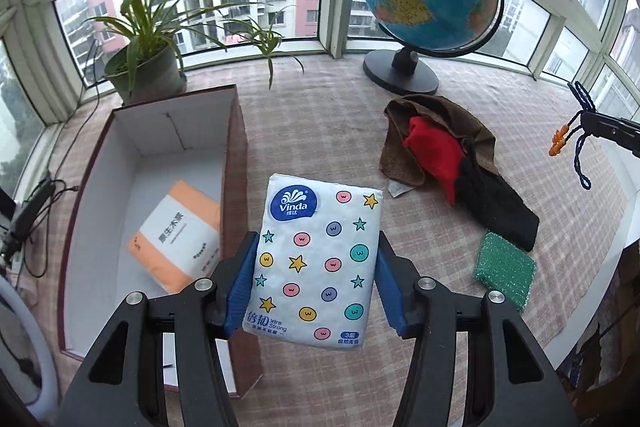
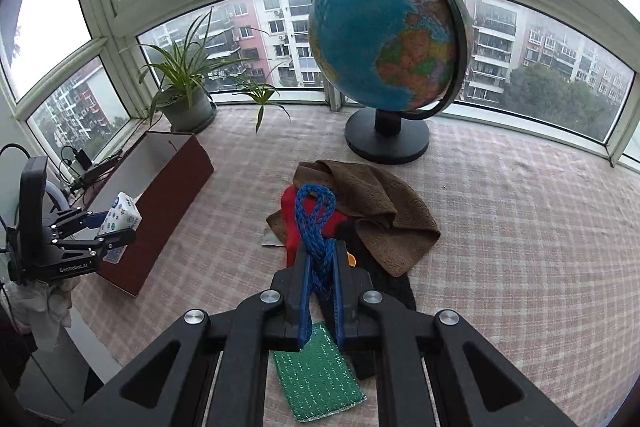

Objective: Organize soft objects
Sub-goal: 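Carry both items into the box and open both grippers to release them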

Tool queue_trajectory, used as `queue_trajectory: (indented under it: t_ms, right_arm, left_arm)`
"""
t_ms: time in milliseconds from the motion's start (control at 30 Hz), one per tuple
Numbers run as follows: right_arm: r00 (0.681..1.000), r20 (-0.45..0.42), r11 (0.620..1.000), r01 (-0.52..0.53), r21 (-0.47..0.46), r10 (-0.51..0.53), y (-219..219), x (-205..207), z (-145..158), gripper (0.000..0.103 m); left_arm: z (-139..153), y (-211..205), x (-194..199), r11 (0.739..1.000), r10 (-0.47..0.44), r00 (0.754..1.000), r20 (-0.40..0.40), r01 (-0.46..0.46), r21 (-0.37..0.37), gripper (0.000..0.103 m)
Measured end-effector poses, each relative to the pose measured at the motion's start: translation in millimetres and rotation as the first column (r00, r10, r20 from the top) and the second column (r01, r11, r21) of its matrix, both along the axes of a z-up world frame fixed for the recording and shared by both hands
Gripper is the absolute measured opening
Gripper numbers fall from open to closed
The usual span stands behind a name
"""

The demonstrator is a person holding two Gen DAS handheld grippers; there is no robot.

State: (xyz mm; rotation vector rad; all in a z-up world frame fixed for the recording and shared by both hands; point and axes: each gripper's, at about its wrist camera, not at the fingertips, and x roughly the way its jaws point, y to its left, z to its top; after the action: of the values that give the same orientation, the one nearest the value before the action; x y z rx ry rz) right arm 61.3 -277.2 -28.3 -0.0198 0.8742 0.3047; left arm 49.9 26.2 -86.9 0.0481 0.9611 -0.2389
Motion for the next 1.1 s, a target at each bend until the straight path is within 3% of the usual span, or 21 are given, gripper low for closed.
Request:
queue_trajectory:
  t_ms: [467,767,1100]
  right_arm:
    - [0.960,0.072,0.962,-0.272,0.035,0.269,183.5,36.0,32.3,0.009]
    - [0.936,0.041,0.936,-0.350,0.029,0.349,280.0,69.5,12.8,0.009]
    - [0.935,-0.023,0.935,-0.356,-0.011,0.355,337.4,104.3,-25.6,0.009]
  left_arm:
    - [-7.8,124.1,-7.3,0.985,0.175,0.984,-0.021,-0.175,0.014,0.054]
    - [-22.9,154.3,-5.0,0.985,0.174,0.983,-0.056,-0.174,0.010,0.054]
    - [-33.4,163.4,5.4,0.986,0.163,0.982,-0.099,-0.166,-0.019,0.055]
